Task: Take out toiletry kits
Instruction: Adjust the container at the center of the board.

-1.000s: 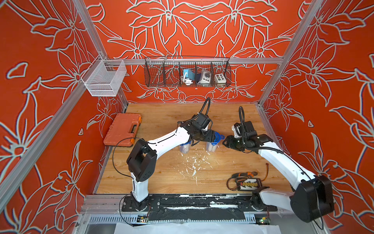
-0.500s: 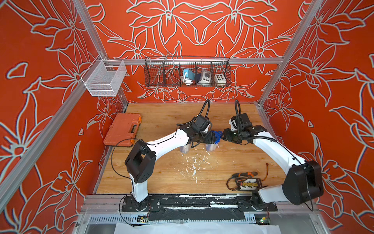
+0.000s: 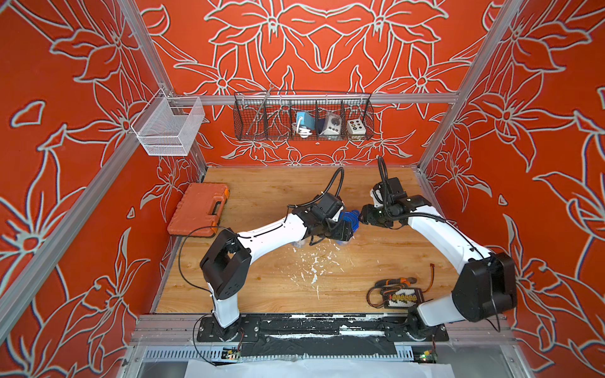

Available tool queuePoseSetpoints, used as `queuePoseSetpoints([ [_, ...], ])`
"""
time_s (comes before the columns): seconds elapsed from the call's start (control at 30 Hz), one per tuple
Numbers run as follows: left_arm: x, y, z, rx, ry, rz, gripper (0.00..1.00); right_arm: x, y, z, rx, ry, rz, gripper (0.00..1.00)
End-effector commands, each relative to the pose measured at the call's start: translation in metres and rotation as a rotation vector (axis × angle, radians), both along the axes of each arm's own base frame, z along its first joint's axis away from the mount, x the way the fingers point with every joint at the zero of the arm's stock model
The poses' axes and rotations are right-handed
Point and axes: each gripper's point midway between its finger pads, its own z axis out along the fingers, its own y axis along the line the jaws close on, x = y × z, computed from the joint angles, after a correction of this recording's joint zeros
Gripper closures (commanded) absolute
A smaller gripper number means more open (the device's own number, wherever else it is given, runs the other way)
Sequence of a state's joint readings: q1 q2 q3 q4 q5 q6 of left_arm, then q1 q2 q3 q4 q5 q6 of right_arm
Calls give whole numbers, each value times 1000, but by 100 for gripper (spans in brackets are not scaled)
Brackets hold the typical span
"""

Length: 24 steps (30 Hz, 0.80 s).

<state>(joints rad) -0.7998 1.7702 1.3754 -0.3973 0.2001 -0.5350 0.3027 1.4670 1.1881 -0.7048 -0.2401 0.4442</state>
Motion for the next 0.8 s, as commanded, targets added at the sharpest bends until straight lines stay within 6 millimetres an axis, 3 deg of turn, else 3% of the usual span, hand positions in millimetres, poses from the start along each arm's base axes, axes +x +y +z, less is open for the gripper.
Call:
queuePoseSetpoints([
  [0.0,8,15,32,-23,-72,49,20,4,2,9,-3,-4,47,42],
  [0.2,39,8,46,-26,-97,57,24,14,3,6,-18,14,44,43],
  [0.4,58,6,30,44,-111,67,31,9,-1,6,-37,23,34,44],
  [0.6,57,10,10,92,-87,67,33,3,-10,5,-50,19,14,42],
  [0.77,56,15,10,102,-97,70,33,4,2,-3,16,45,35,42],
])
